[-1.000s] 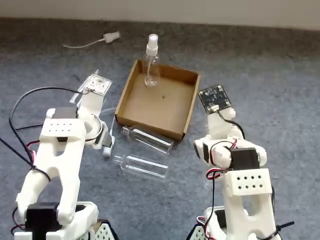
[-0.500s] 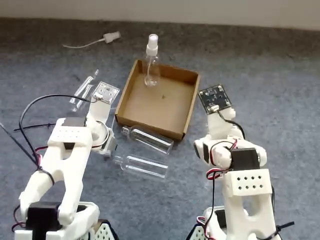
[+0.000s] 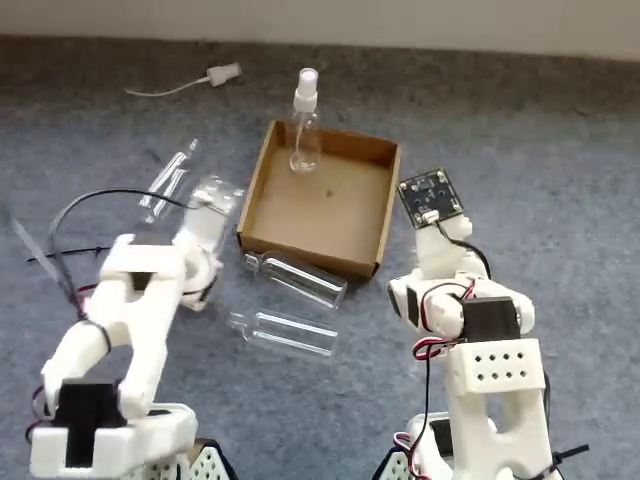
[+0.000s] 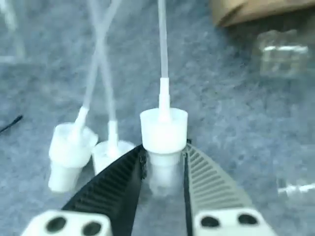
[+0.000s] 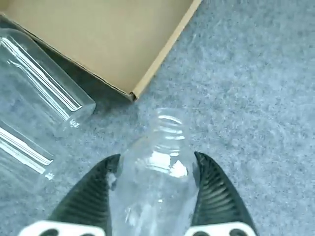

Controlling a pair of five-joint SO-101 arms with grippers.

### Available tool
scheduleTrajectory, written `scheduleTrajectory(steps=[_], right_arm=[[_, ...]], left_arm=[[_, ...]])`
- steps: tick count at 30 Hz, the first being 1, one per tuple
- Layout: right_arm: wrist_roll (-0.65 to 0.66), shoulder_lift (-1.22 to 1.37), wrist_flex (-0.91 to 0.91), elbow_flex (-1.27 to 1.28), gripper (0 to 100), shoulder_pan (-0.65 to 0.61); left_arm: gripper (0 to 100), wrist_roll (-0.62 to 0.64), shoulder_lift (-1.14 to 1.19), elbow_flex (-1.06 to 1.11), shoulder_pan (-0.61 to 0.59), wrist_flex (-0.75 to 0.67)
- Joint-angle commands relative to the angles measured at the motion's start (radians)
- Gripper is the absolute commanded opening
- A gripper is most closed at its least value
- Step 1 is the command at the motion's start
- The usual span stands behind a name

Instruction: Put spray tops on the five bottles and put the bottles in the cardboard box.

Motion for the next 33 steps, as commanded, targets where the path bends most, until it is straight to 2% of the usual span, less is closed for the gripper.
scheduleTrajectory(steps=[1, 6, 9, 11, 13, 16, 18, 20, 22, 25, 28, 33], right_arm=[[-0.009, -0.019, -0.016, -0.007, 2.1, -0.008], [-0.009, -0.019, -0.016, -0.007, 2.2, -0.008], [-0.009, -0.019, -0.016, -0.007, 2.2, -0.008], [-0.009, -0.019, -0.016, -0.007, 2.2, -0.008], [-0.009, -0.019, -0.013, -0.007, 2.2, -0.008], [-0.009, -0.019, -0.012, -0.007, 2.2, -0.008], [-0.009, -0.019, -0.010, -0.007, 2.2, -0.008], [-0.009, -0.019, -0.008, -0.007, 2.2, -0.007], [-0.029, -0.019, -0.008, -0.007, 2.2, -0.005], [-0.044, -0.019, -0.008, -0.007, 2.2, -0.005], [-0.044, -0.019, -0.008, -0.007, 2.2, -0.005], [-0.048, -0.019, -0.012, -0.007, 2.2, -0.005]], left_arm=[[4, -0.104, -0.156, -0.087, -0.124, 0.163], [4, -0.209, -0.254, -0.225, -0.214, 0.408], [4, -0.203, -0.259, -0.283, -0.266, 0.535], [4, -0.130, -0.259, -0.277, -0.291, 0.578], [4, 0.006, -0.259, -0.240, -0.303, 0.563], [4, 0.339, -0.259, -0.170, -0.285, 0.514], [4, 0.539, -0.259, -0.136, -0.226, 0.463], [4, 0.671, -0.259, -0.107, -0.145, 0.381], [4, 0.718, -0.259, -0.076, -0.117, 0.279], [4, 0.724, -0.257, -0.027, -0.059, 0.141], [5, 0.726, -0.257, 0.010, 0.018, 0.072], [21, 0.726, -0.257, 0.019, 0.094, 0.060]])
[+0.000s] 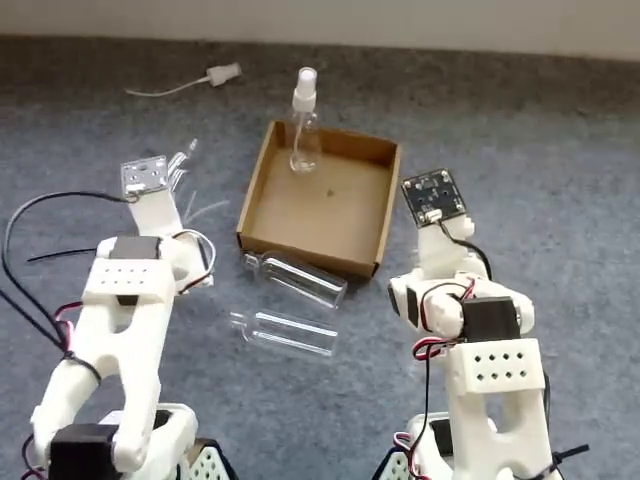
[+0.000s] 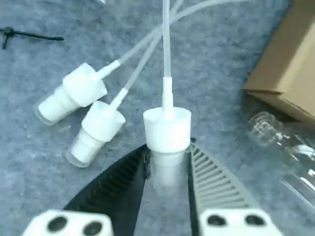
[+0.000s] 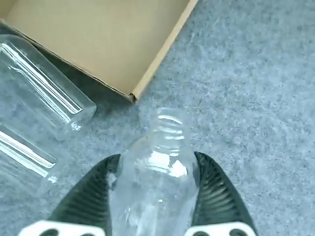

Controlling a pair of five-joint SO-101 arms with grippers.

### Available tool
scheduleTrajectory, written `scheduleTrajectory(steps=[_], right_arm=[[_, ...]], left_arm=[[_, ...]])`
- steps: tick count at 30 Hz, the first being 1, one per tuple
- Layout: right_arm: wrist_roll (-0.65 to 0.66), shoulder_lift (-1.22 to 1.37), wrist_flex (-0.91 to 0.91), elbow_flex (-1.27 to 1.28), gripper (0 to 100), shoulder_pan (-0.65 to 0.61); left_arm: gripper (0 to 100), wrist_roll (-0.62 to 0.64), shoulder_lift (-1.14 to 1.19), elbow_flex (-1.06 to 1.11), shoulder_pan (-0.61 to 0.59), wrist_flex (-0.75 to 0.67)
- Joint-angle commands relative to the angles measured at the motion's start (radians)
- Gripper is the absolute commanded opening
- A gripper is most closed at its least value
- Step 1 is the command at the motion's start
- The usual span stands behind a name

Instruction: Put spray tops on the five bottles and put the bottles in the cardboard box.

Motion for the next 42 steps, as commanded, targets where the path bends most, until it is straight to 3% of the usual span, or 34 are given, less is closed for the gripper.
scheduleTrajectory(steps=[1, 8, 10, 13, 18, 20, 21, 26, 31, 34, 37, 42], right_arm=[[-0.012, -0.019, -0.012, -0.007, 2.2, -0.004], [-0.011, -0.019, -0.012, -0.007, 2.2, -0.004], [-0.009, -0.019, -0.012, -0.007, 2.2, -0.004], [-0.009, -0.019, -0.012, -0.007, 2.2, -0.004], [-0.009, -0.019, -0.015, -0.007, 2.2, -0.005], [-0.009, -0.019, -0.015, -0.007, 2.2, -0.005], [-0.009, -0.019, -0.015, -0.007, 2.2, -0.005], [-0.009, -0.019, -0.015, -0.007, 2.2, -0.005], [-0.009, -0.019, -0.015, -0.007, 2.2, -0.005], [-0.009, -0.019, -0.010, -0.007, 2.2, -0.005], [-0.009, -0.019, -0.010, -0.007, 2.2, -0.005], [-0.009, -0.019, -0.010, -0.007, 2.2, -0.005]], left_arm=[[23, 0.009, -0.028, 0.004, 0.070, -0.020], [21, -0.002, -0.038, 0.021, 0.051, -0.018], [20, -0.066, -0.041, 0.007, 0.013, -0.018], [19, -0.362, -0.035, -0.045, -0.030, 0.002], [15, -1.082, -0.033, -0.159, -0.038, 0.173], [14, -1.263, -0.033, -0.185, -0.038, 0.224], [14, -1.283, -0.033, -0.196, -0.038, 0.233], [14, -1.057, -0.025, -0.199, -0.030, 0.157], [14, -0.578, 0.081, -0.208, -0.028, 0.112], [14, -0.353, 0.179, -0.208, -0.019, 0.058], [14, -0.261, 0.280, -0.209, -0.019, 0.009], [14, -0.252, 0.395, -0.209, -0.013, -0.044]])
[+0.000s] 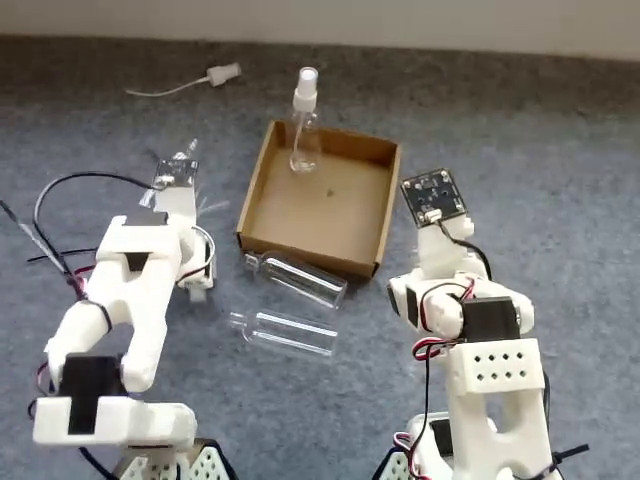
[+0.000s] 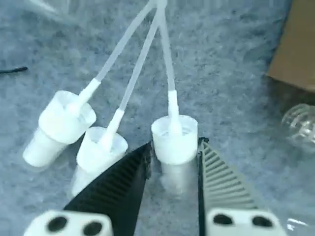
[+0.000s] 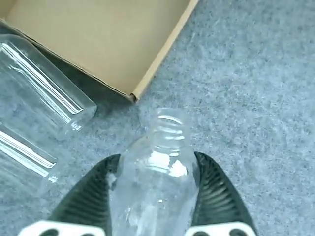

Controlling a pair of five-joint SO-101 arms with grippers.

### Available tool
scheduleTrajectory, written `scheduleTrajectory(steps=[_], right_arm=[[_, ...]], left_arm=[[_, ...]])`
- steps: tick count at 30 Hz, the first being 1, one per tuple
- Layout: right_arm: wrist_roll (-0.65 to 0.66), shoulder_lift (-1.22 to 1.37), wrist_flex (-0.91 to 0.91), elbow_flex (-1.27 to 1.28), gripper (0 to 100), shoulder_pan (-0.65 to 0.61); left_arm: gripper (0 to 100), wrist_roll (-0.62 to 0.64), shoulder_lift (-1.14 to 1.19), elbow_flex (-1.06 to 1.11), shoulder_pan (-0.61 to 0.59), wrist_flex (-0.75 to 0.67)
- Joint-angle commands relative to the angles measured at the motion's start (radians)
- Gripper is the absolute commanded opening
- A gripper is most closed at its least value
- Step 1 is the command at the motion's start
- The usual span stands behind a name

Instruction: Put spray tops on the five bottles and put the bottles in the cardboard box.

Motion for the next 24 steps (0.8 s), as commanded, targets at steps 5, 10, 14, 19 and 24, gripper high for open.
scheduleTrajectory(steps=[5, 10, 14, 19, 24], right_arm=[[-0.009, -0.019, -0.010, -0.007, 2.2, -0.005], [-0.008, -0.018, -0.015, -0.005, 2.2, -0.005], [-0.008, -0.018, -0.016, -0.005, 2.2, -0.005], [-0.008, -0.019, -0.010, -0.005, 2.2, -0.005], [-0.008, -0.019, -0.010, -0.005, 2.2, -0.005]], left_arm=[[3, -0.152, -0.007, -0.044, -0.013, -0.035], [1, -0.436, -0.191, -0.056, -0.091, 0.121], [1, -0.726, -0.355, -0.101, -0.110, 0.390], [1, -1.022, -0.483, -0.120, -0.145, 0.686], [1, -1.289, -0.455, -0.120, -0.236, 0.724]])
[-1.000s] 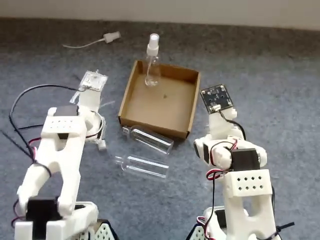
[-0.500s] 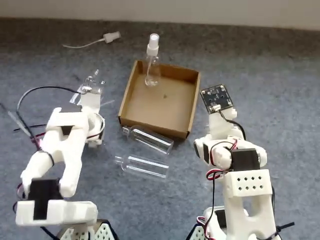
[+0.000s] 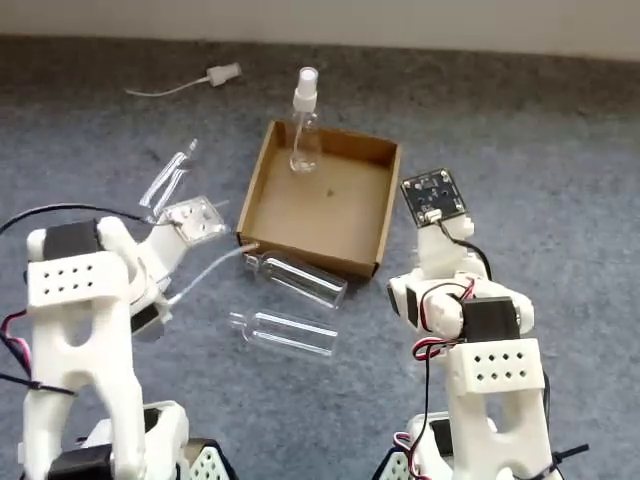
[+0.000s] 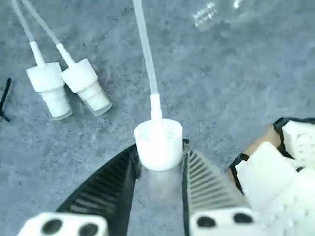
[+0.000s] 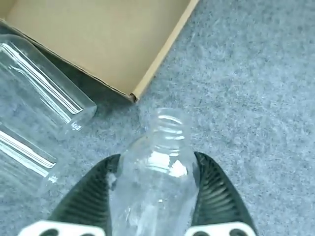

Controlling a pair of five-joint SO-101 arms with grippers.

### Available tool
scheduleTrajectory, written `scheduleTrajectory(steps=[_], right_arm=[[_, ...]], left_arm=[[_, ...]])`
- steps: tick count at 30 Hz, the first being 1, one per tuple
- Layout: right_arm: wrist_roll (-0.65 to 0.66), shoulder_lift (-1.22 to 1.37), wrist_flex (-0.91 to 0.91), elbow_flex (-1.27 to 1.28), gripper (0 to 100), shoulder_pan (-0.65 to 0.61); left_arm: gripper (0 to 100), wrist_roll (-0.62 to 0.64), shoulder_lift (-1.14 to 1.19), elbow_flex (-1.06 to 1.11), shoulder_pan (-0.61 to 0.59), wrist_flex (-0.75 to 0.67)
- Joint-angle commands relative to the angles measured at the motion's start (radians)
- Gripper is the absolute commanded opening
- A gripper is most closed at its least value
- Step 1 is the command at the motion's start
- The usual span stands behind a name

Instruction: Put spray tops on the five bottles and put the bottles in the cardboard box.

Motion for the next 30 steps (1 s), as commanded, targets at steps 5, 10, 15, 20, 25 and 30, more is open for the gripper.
scheduleTrajectory(steps=[5, 10, 15, 20, 25, 30], right_arm=[[-0.008, -0.019, -0.008, -0.005, 2.2, -0.005], [-0.008, -0.019, -0.008, -0.005, 2.2, -0.005], [-0.008, -0.019, -0.010, -0.005, 2.2, -0.007], [-0.008, -0.019, -0.012, -0.005, 2.2, -0.007], [-0.008, -0.019, -0.010, -0.005, 2.2, -0.007], [0.040, -0.021, -0.008, -0.007, 2.2, -0.007]], left_arm=[[1, -0.273, 0.130, -0.042, -0.084, -0.107], [1, -0.342, 0.298, -0.042, -0.134, -0.245], [1, -0.643, 0.351, -0.041, -0.263, -0.190], [1, -0.778, 0.351, -0.050, -0.392, -0.180], [1, -0.779, 0.352, -0.047, -0.424, -0.180], [1, -0.784, 0.311, -0.113, -0.441, -0.172]])
